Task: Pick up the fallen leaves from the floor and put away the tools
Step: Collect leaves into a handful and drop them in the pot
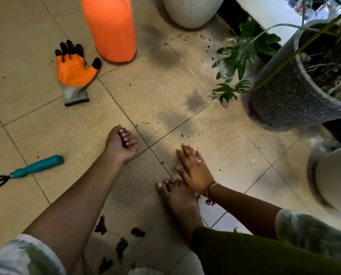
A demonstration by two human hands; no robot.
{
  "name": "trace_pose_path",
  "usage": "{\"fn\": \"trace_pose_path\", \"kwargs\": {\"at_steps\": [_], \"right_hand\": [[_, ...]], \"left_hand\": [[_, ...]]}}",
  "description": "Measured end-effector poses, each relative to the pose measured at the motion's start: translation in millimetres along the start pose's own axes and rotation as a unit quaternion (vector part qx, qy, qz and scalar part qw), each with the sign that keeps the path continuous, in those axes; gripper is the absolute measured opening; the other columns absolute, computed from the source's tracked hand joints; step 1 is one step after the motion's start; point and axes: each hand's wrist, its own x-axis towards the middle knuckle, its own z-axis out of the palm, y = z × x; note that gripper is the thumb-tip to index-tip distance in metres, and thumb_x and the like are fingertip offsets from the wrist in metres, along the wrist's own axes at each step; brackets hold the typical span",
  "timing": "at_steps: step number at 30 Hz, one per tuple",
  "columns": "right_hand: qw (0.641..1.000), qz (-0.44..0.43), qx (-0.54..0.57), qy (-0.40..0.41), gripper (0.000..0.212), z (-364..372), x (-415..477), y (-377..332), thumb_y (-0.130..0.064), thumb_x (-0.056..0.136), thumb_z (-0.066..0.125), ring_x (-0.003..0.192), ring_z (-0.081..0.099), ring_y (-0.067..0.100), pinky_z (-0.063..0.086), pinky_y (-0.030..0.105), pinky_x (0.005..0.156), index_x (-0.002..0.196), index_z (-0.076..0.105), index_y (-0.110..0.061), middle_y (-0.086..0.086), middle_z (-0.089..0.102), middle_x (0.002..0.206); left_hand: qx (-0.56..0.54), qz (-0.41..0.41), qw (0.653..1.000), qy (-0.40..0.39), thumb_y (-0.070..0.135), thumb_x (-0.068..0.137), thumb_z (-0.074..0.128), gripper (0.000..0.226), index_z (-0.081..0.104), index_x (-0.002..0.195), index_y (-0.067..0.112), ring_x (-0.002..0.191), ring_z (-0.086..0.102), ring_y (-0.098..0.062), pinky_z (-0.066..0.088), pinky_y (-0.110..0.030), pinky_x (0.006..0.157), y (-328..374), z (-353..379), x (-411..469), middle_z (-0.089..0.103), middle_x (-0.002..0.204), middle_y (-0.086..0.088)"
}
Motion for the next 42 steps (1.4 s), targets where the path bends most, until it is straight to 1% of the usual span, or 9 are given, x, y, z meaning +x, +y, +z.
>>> {"fn": "trace_pose_path", "kwargs": {"at_steps": [4, 7, 10, 14, 17, 24, 29, 36, 42], "right_hand": [[0.996, -0.079, 0.000, 0.039, 0.061, -2.7, 1.9, -6.1, -0.053, 0.096, 0.018, 0.145, -0.005, 0.014, -0.002, 0.044, 0.118, 0.151, 0.013, -0.027, -0.003, -0.001, 0.157], [0.984, 0.081, 0.049, 0.150, 0.064, -26.8, -7.8, 14.8, -0.056, 0.095, 0.022, 0.145, -0.011, 0.012, -0.008, 0.038, 0.116, 0.151, 0.011, -0.029, -0.003, -0.007, 0.158], [0.916, 0.313, 0.075, 0.240, 0.067, -51.6, -15.9, 73.8, -0.056, 0.096, 0.028, 0.146, -0.001, 0.020, 0.001, 0.043, 0.117, 0.152, 0.010, -0.023, 0.004, -0.001, 0.160], [0.820, 0.518, 0.139, 0.198, 0.071, -71.5, -38.2, 154.7, -0.054, 0.097, 0.030, 0.146, 0.007, 0.032, 0.009, 0.044, 0.119, 0.152, 0.007, -0.015, 0.014, 0.002, 0.159], [0.878, 0.434, 0.126, 0.160, 0.074, -66.3, -38.7, 149.1, -0.061, 0.094, 0.029, 0.145, 0.010, 0.031, 0.013, 0.046, 0.118, 0.152, 0.011, -0.018, 0.013, 0.005, 0.159], [0.997, 0.061, 0.012, 0.056, 0.067, -12.6, -3.1, 29.1, -0.056, 0.096, 0.018, 0.146, 0.003, 0.020, 0.005, 0.041, 0.119, 0.152, 0.011, -0.020, 0.004, 0.004, 0.159], [0.976, -0.193, -0.091, -0.039, 0.075, 7.5, 1.7, -11.9, -0.065, 0.093, 0.017, 0.147, 0.003, 0.024, 0.001, 0.043, 0.118, 0.152, 0.003, -0.019, 0.007, 0.005, 0.159], [0.961, -0.186, -0.203, -0.038, 0.092, 1.9, -15.1, 25.3, -0.076, 0.085, 0.027, 0.144, 0.011, 0.035, 0.008, 0.060, 0.111, 0.153, 0.004, -0.019, 0.014, 0.006, 0.158], [0.948, -0.240, -0.200, -0.065, 0.077, 11.1, 30.8, -9.0, -0.065, 0.093, 0.025, 0.145, 0.010, 0.029, 0.006, 0.056, 0.114, 0.152, 0.007, -0.019, 0.014, 0.011, 0.157]], "left_hand": [[-0.004, 0.014, 1.000, 0.014, 0.027, 0.100, 0.037, 0.045, 0.038, 0.056, 0.019, 0.031, 0.027, -0.005, 0.021, -0.016, 0.030, 7.8, -6.5, 0.9, 0.031, 0.040, 0.007], [0.005, 0.020, 1.000, 0.020, 0.026, 0.100, 0.038, 0.043, 0.038, 0.057, 0.020, 0.033, 0.028, -0.005, 0.022, -0.016, 0.032, 10.1, -10.6, 4.3, 0.032, 0.041, 0.008], [0.010, 0.019, 1.000, 0.018, 0.029, 0.100, 0.038, 0.043, 0.039, 0.058, 0.020, 0.035, 0.029, -0.004, 0.023, -0.015, 0.034, 4.5, -13.0, 5.8, 0.033, 0.043, 0.009], [0.017, 0.021, 0.999, 0.017, 0.028, 0.100, 0.038, 0.042, 0.038, 0.059, 0.020, 0.033, 0.031, -0.004, 0.024, -0.014, 0.034, -5.7, -16.9, 2.4, 0.034, 0.042, 0.008], [0.021, 0.016, 0.999, 0.019, 0.028, 0.100, 0.037, 0.041, 0.038, 0.060, 0.019, 0.033, 0.032, -0.005, 0.025, -0.015, 0.032, -10.8, -19.5, -1.1, 0.035, 0.041, 0.007], [0.008, 0.028, 0.999, 0.030, 0.026, 0.100, 0.037, 0.040, 0.038, 0.060, 0.018, 0.032, 0.033, -0.005, 0.026, -0.012, 0.034, -7.8, -23.8, -5.2, 0.036, 0.041, 0.006], [-0.018, 0.035, 0.999, 0.020, 0.025, 0.100, 0.036, 0.040, 0.038, 0.061, 0.019, 0.032, 0.035, -0.005, 0.028, -0.013, 0.033, 9.9, -26.2, -12.1, 0.037, 0.040, 0.006], [-0.066, 0.093, 0.992, 0.053, 0.026, 0.099, 0.042, 0.039, 0.041, 0.061, 0.019, 0.035, 0.035, -0.004, 0.027, -0.015, 0.034, 63.7, -71.3, -36.5, 0.037, 0.043, 0.007], [-0.087, 0.123, 0.982, 0.111, 0.025, 0.099, 0.043, 0.040, 0.041, 0.059, 0.020, 0.038, 0.032, -0.003, 0.026, -0.013, 0.037, 71.1, -122.6, -39.5, 0.036, 0.046, 0.008]]}}
